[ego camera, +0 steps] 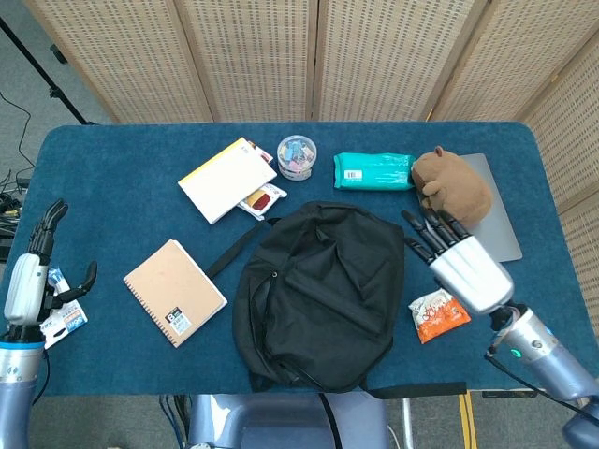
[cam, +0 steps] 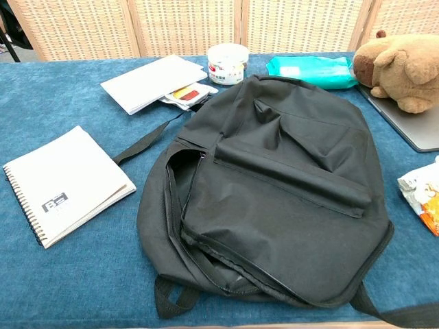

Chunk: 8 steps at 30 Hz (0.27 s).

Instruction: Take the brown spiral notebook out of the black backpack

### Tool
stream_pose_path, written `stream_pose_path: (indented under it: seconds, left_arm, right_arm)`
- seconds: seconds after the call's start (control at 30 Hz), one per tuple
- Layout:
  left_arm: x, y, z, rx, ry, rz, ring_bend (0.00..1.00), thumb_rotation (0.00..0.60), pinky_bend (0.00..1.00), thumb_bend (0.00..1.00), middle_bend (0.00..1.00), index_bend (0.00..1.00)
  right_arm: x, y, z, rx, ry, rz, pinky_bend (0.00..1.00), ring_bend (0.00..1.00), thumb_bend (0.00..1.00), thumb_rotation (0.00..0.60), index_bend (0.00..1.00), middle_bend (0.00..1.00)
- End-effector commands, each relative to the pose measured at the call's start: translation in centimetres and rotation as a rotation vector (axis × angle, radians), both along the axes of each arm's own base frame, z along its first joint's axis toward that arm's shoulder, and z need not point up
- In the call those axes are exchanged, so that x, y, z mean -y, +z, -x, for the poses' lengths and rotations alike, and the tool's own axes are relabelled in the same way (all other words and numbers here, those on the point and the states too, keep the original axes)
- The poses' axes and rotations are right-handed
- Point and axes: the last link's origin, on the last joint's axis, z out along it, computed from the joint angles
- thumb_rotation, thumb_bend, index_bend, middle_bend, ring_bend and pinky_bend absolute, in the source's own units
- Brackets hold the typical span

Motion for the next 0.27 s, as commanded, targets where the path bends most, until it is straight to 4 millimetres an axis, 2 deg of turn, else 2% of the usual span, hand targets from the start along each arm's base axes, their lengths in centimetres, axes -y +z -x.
stream_pose_path:
  seconds: [0.03,0.13,0.27]
  left_arm:
    - [2.0,0.1,0.8,-0.040,0.052,-0.011,0.00,0.600,0.00,0.43,0.00,0.00]
    - [3.6,0.2,1.5,-0.074,0.117,-0.018,0.00,0.600,0.00,0.42,0.00,0.00]
    - [6.1,0.0,2.6,-0.186,0.224,-0.026,0.00,0.600,0.00,0.42,0.00,0.00]
  right_arm:
    - [-1.4,2.1,4.0,0.062,-0.083,0.068,0.11,0.00,0.00,0.600,0.18,0.00]
    - [-2.6,2.4,6.2,0.161,-0.170,0.113,0.07,0.00,0.00,0.600,0.10,0.00]
    - [-4.8,2.0,8.4,0.296,-0.288,0.165,0.06,0.00,0.00,0.600,0.04,0.00]
